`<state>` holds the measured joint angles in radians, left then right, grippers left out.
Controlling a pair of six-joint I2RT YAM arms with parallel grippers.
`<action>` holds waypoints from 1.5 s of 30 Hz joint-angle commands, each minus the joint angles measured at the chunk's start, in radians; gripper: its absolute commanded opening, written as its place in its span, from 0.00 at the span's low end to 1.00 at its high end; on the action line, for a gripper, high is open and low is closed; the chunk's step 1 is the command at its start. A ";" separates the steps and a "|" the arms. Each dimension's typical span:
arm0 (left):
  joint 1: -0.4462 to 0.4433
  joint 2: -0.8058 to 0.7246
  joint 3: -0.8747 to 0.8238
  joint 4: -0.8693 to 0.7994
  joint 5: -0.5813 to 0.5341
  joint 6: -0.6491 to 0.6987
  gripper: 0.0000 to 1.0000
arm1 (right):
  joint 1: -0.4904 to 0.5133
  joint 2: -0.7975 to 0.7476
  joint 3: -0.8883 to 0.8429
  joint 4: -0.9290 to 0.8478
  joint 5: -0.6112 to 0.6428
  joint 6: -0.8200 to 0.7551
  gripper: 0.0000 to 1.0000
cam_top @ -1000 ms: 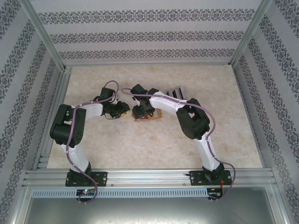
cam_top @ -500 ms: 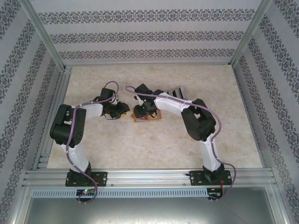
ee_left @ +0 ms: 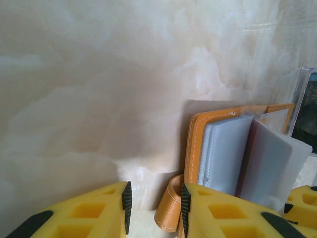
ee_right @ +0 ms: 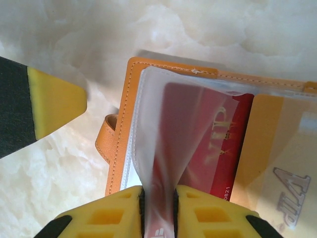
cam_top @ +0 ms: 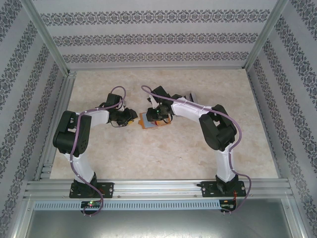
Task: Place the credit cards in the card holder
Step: Flip over the card slot in the card holder.
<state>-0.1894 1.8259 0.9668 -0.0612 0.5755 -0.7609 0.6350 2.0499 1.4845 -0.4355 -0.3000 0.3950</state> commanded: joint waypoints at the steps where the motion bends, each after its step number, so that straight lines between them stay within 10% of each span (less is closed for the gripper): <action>1: 0.007 -0.033 0.001 -0.008 -0.002 0.008 0.35 | -0.014 -0.055 -0.024 0.021 -0.032 0.016 0.24; 45: -0.001 -0.033 0.053 -0.049 -0.016 0.015 0.35 | -0.179 -0.224 -0.245 0.050 -0.028 -0.029 0.32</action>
<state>-0.1898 1.8126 0.9955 -0.0769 0.5716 -0.7605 0.4664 1.8637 1.2575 -0.3840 -0.3481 0.3885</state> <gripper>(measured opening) 0.351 0.314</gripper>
